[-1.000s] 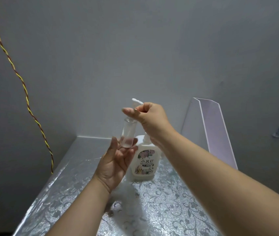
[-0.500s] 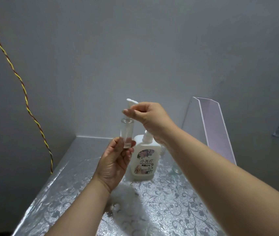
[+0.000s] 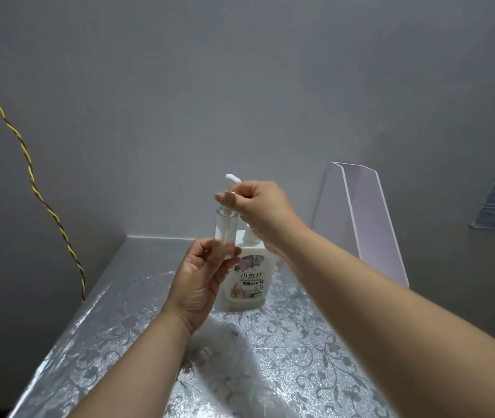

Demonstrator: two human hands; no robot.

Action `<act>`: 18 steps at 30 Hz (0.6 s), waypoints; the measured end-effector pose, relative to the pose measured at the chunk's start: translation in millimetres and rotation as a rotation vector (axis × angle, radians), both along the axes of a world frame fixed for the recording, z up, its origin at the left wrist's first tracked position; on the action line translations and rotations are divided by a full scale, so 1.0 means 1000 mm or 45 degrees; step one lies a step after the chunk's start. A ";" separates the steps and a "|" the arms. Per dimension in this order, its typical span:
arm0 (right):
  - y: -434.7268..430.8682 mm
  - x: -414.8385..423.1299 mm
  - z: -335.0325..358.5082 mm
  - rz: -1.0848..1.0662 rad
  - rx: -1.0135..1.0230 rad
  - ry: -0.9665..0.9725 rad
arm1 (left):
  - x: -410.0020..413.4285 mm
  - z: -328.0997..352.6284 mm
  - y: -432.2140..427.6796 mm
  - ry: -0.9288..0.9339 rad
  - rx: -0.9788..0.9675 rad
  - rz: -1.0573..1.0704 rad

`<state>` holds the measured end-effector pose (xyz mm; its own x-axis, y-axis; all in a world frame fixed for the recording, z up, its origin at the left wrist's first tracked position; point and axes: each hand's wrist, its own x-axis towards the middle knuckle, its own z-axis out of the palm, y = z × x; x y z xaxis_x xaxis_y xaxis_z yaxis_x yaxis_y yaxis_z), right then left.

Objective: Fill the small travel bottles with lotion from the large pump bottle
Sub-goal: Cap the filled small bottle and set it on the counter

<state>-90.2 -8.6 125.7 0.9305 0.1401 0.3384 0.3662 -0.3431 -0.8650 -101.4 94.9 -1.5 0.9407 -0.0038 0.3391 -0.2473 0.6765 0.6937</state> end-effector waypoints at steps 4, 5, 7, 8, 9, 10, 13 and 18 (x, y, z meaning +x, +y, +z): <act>-0.023 -0.005 0.009 0.056 -0.024 0.017 | -0.001 -0.003 0.000 -0.004 0.209 0.050; -0.031 -0.006 0.013 0.039 -0.029 0.017 | 0.000 -0.006 0.001 0.002 0.248 0.085; -0.050 -0.008 0.019 -0.023 -0.035 0.033 | 0.002 -0.011 0.003 0.006 0.336 0.146; -0.059 -0.009 0.020 -0.064 -0.065 0.045 | 0.003 -0.014 0.004 0.006 0.391 0.177; -0.070 -0.010 0.018 -0.109 -0.103 0.061 | 0.004 -0.016 0.003 0.012 0.440 0.203; -0.079 -0.011 0.014 -0.142 -0.142 0.081 | 0.004 -0.018 0.003 0.021 0.476 0.229; -0.099 -0.010 -0.009 -0.237 -0.279 0.144 | 0.002 -0.022 0.003 0.035 0.577 0.275; -0.115 -0.001 -0.041 -0.409 -0.426 0.210 | 0.001 -0.023 0.000 0.035 0.640 0.332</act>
<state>-91.4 -123.8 84.7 0.9819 -0.0864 0.1684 0.0641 -0.6853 -0.7254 -100.3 95.1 -24.3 0.9408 0.0751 0.3306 -0.3389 0.1802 0.9234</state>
